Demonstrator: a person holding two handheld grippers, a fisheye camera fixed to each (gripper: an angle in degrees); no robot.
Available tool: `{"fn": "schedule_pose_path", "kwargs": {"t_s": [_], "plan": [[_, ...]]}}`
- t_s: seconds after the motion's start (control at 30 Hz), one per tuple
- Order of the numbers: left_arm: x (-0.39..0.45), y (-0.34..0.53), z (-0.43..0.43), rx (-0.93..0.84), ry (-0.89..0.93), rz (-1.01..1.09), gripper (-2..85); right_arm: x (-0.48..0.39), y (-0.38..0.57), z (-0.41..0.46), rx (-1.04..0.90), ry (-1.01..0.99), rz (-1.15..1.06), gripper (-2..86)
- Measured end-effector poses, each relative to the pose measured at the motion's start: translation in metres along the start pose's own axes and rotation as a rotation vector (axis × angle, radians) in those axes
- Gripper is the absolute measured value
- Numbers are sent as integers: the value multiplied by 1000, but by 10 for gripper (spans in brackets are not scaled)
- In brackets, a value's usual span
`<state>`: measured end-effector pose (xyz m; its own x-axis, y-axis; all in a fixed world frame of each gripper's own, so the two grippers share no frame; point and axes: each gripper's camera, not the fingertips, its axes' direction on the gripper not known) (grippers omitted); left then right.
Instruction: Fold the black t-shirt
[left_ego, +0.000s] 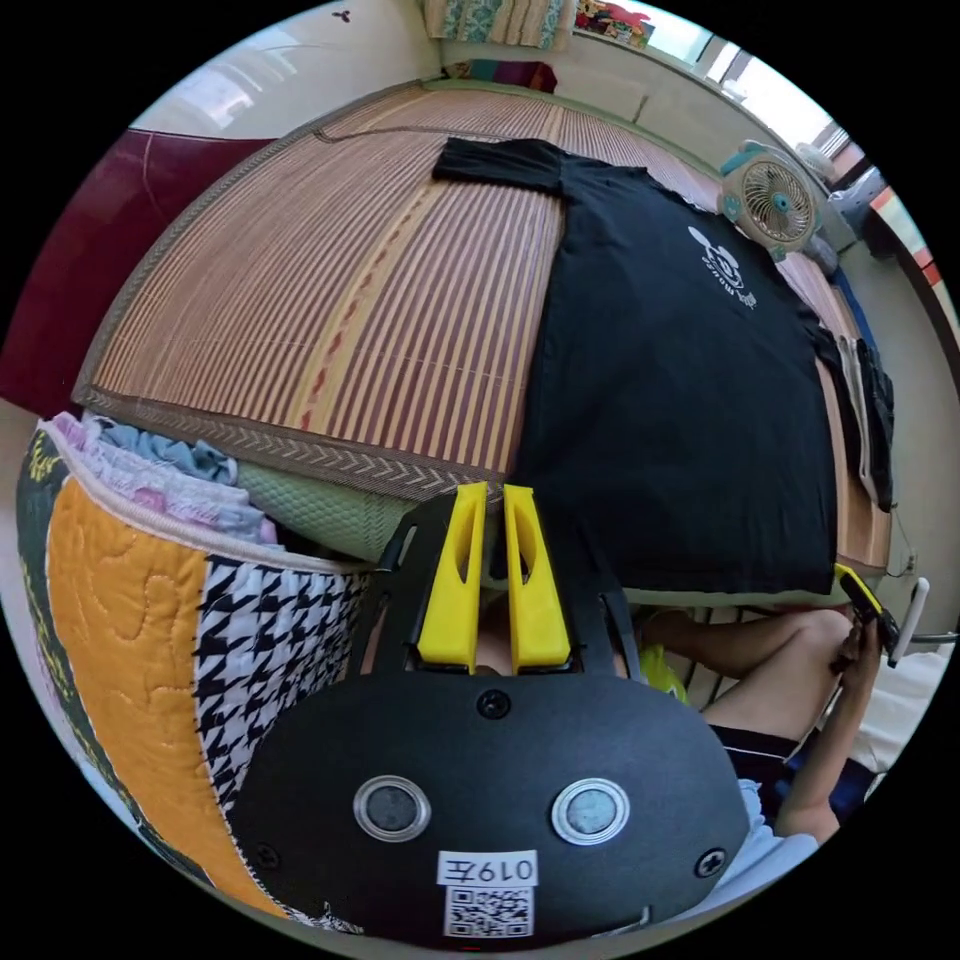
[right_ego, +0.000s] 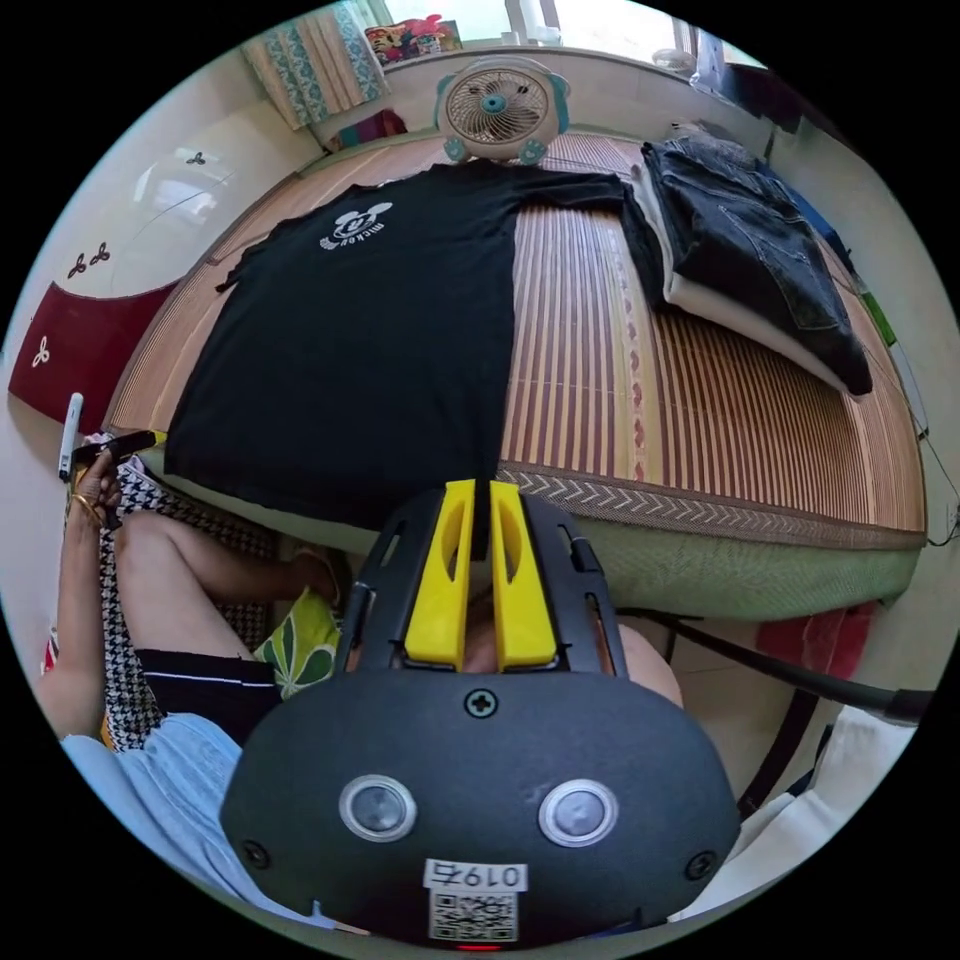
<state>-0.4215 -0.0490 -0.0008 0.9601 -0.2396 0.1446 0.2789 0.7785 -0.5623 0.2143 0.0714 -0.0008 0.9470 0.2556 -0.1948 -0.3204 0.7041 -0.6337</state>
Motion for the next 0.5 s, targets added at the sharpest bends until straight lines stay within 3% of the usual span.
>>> {"fn": "schedule_pose_path", "kwargs": {"t_s": [0.1,0.5], "plan": [[1,2,-17,39,58,-10,11,2,-11,-14,28,-6,5,62],[57,-78,-13,129,-8,102,10,33,-111,25,51,6,58,47]]}}
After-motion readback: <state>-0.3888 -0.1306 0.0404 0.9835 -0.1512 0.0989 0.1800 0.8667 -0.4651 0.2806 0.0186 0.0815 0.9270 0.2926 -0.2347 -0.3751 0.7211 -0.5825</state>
